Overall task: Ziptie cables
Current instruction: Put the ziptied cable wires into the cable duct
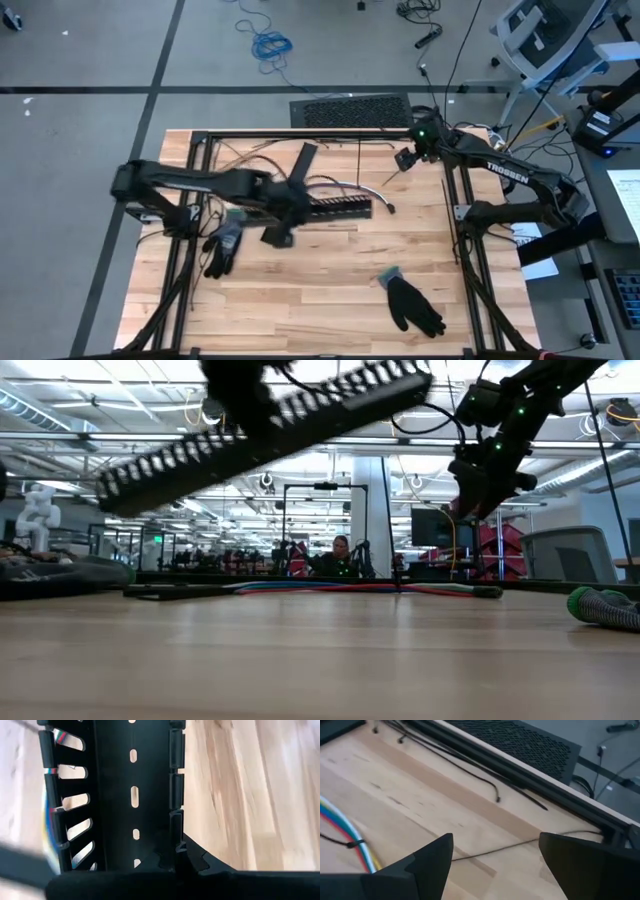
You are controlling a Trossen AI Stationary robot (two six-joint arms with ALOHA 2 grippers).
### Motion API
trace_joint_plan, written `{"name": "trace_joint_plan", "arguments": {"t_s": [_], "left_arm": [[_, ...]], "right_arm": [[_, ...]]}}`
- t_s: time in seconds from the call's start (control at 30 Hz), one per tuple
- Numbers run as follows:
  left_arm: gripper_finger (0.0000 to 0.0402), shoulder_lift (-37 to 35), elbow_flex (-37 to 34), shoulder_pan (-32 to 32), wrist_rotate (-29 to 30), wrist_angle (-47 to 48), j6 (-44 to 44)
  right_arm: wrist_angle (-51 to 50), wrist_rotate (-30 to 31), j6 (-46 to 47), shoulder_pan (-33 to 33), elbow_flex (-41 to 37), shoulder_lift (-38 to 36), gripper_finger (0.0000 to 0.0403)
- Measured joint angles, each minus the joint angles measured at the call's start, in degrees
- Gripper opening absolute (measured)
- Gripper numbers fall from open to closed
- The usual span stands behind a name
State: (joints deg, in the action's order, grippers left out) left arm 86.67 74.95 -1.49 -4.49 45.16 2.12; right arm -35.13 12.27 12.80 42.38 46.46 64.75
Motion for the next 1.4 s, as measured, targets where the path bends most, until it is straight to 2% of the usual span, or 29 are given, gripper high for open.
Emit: {"name": "trace_joint_plan", "arguments": {"t_s": [0.13, 0.27, 0.33, 0.4, 0.57, 0.77, 0.87, 0.93, 1.07, 1.13, 1.4], "left_arm": [[0.0000, 8.95, 0.01, -1.35, -0.50, -11.21, -5.03], [0.0000, 17.27, 0.01, -2.04, -3.21, -14.54, -12.59], [0.0000, 19.75, 0.34, -3.02, -6.66, -16.27, -13.48], [0.0000, 21.39, 0.73, -4.61, -7.58, -19.29, -13.40], [0.0000, 22.52, 0.88, -5.93, -6.69, -25.91, -12.28], [0.0000, 22.40, 0.88, -5.75, -7.27, -20.97, -11.37], [0.0000, 20.81, 0.86, -5.89, -6.71, -23.59, -12.54], [0.0000, 19.81, 2.03, -5.77, -4.67, -24.14, -10.98], [0.0000, 18.99, 3.57, -5.56, 0.30, -16.07, -6.11], [0.0000, 18.51, 3.96, -5.42, 1.52, -15.37, -5.81], [0.0000, 18.23, 5.07, -4.39, -0.01, -27.44, -4.26]], "right_arm": [[-1.50, -0.23, 0.02, 1.35, 0.00, -1.40, 0.0288], [-4.09, -0.32, -0.05, 1.98, 0.00, -3.01, 0.0288], [-4.85, -0.17, -1.25, 1.98, 0.00, -3.71, 0.0288], [-5.01, -0.17, -2.19, 1.96, 0.00, -4.11, 0.0288], [-5.03, -0.15, -3.45, 2.68, 0.00, -4.68, 0.0288], [-5.01, -0.28, -5.95, 4.21, 0.00, -4.68, 0.0288], [-4.83, -0.39, -6.55, 5.01, 0.00, -4.68, 0.0288], [-4.17, -0.37, -6.62, 5.37, 0.00, -4.68, 0.0288], [-3.63, -0.56, -6.62, 5.80, 0.00, -4.65, 0.0288], [-3.58, -0.63, -6.62, 5.80, 0.00, -4.65, 0.0288], [-3.05, -0.63, -6.03, 5.78, 0.00, -4.65, 0.0288]]}}
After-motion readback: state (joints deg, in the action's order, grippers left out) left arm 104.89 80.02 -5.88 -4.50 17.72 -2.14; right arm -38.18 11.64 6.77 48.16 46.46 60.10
